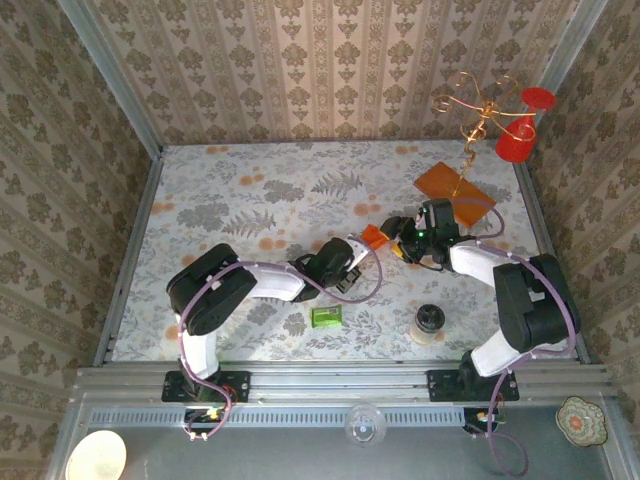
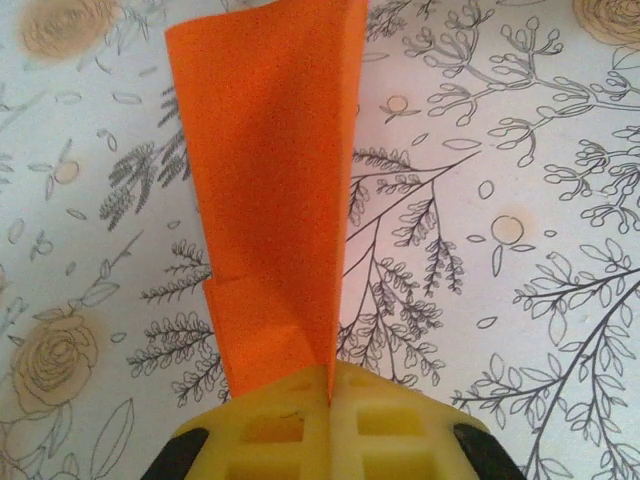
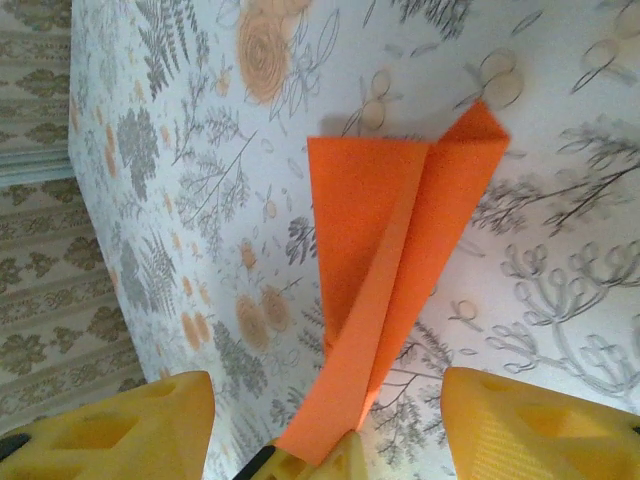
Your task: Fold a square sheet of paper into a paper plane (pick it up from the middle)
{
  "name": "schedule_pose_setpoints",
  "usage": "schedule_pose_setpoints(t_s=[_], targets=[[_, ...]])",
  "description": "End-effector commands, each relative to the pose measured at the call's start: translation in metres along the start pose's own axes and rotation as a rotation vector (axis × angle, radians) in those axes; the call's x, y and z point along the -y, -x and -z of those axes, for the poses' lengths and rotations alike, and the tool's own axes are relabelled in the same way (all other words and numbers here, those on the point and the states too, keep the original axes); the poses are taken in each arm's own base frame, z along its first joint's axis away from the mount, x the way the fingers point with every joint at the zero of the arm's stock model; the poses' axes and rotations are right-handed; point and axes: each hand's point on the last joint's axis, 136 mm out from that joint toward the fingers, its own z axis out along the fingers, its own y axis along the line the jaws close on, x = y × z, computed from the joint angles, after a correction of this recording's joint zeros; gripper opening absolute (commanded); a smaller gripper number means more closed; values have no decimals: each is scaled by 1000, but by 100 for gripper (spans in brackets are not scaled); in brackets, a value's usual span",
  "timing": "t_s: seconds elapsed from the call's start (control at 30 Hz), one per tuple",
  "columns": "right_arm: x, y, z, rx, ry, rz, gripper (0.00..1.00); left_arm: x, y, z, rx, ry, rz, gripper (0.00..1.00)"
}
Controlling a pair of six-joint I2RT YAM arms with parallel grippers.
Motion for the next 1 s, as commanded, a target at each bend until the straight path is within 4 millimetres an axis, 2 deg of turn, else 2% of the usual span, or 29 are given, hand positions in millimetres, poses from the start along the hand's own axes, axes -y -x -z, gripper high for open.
schedule_pose_setpoints(t_s=[0.0, 0.2, 0.53, 0.73, 0.97], targets=[[14, 4, 9, 33, -70, 56, 64, 1, -1, 4, -44, -105, 128, 4], [19, 3, 12, 30, -91, 137, 65, -10, 0, 8, -110, -213, 310, 2], [4, -13, -1, -59, -33, 253, 64, -38, -2, 7, -159, -299, 604, 0], [-2, -25, -10, -93, -29, 311, 64, -44, -1, 10, -166, -355, 714, 0], [-9, -39, -22, -144, -26, 383, 64, -38, 9, 15, -184, -436, 793, 0]])
